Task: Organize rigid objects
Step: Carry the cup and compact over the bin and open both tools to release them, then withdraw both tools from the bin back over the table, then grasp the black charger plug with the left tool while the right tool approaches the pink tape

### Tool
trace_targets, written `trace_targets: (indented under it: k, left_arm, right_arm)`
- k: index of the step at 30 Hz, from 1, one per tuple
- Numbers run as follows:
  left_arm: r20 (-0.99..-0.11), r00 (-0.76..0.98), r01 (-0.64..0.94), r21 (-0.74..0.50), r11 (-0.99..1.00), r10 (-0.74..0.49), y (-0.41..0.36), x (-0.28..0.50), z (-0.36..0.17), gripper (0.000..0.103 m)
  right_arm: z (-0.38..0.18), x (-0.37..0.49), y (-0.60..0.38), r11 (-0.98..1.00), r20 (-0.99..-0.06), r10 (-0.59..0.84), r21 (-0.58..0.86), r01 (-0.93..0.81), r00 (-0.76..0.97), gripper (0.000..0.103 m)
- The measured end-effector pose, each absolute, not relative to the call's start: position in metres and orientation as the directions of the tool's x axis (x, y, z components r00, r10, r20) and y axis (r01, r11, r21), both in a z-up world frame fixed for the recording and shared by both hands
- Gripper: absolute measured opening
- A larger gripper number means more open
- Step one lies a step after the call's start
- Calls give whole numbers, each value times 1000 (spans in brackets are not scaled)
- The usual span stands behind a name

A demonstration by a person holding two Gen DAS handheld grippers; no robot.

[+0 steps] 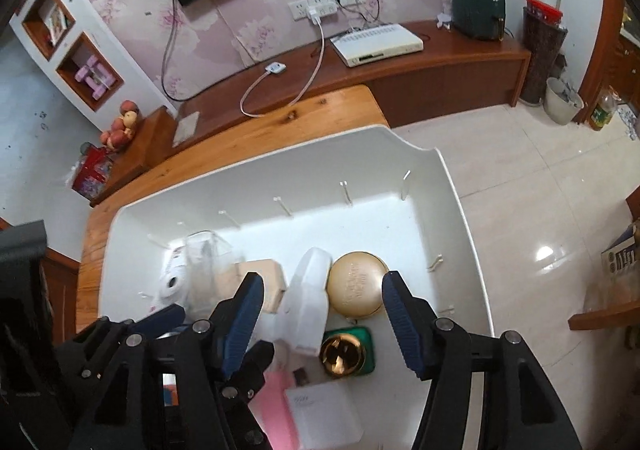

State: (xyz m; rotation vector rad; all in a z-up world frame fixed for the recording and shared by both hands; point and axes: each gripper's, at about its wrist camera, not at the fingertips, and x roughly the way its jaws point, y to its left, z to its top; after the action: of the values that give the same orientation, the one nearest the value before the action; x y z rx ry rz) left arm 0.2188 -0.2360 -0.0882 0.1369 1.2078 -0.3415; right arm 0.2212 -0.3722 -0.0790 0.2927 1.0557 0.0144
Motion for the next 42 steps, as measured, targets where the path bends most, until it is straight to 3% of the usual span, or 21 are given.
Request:
trace_targets:
  k: [13,16,20,36,42]
  left_arm:
    - [-888,433,311,-16,950,-156,-185,158,-35,84]
    - [-873,468,308,14,951,-138,-173,141,-25,84]
    - [-857,501,309,45,950,-122,-155,120,-14,84]
    - [-816,578,252,199,947,17,-40,95,-4,85]
    - [-828,559,299,149,943,-46,12,107,-15,86]
  right_arm:
    - [-23,149,-345,966,-782,188,258,34,595,63]
    - [-13,130,-337,964,-760,207,267,6,616,71]
    - [-2,108,-323,966,-739,214,256,-28,639,72]
    - [19,64,-213,967,-713,244,127,-221,657,72]
    - [15,80,-156,955,-730,257,93,-281,633,72]
